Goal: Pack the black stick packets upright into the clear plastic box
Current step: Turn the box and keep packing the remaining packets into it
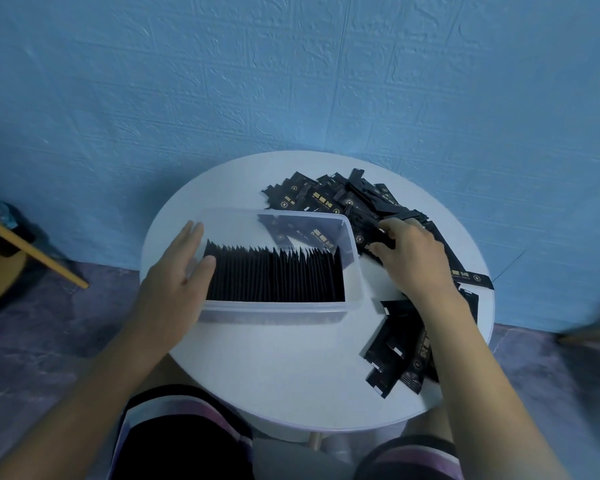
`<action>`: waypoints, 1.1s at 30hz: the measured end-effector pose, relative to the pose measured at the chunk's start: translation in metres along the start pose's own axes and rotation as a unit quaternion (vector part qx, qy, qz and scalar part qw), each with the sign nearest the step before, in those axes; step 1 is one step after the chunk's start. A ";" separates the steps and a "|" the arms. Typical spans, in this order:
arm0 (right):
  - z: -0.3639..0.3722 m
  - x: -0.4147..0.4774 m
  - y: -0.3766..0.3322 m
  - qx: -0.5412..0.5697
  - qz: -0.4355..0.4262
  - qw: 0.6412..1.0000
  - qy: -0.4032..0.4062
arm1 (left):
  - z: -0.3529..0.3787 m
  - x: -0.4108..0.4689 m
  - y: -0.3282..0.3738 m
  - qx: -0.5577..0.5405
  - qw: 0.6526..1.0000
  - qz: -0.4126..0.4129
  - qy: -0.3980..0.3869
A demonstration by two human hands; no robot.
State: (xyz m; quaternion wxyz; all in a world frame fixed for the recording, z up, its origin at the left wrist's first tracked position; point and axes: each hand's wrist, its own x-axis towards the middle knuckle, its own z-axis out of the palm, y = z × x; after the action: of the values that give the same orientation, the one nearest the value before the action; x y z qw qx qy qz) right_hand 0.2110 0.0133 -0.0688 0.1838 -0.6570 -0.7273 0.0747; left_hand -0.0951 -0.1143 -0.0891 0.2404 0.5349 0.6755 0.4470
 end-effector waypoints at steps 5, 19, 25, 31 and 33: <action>0.013 0.013 0.001 -0.057 -0.021 0.998 -0.034 | 0.000 -0.010 0.004 -0.057 0.998 -0.005 0.007; 0.013 0.028 -0.004 -0.027 -0.053 0.997 -0.045 | -0.001 -0.038 0.006 -0.075 0.997 -0.014 -0.002; -0.005 0.027 -0.016 0.076 -0.043 0.996 0.004 | 0.008 -0.043 0.012 -0.093 0.995 -0.034 0.025; -0.034 0.023 -0.033 0.274 -0.045 0.961 0.014 | 0.019 -0.043 0.019 -0.112 0.992 -0.043 0.034; -0.036 0.022 -0.034 0.283 -0.048 0.958 0.005 | 0.023 -0.044 0.020 -0.110 0.992 -0.040 0.036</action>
State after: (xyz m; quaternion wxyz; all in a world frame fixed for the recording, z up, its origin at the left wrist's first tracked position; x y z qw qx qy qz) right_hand 0.1907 0.0259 -0.0197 0.3693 -0.5428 -0.7061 0.2654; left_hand -0.0531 -0.1468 -0.0900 0.2913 0.4614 0.6509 0.5277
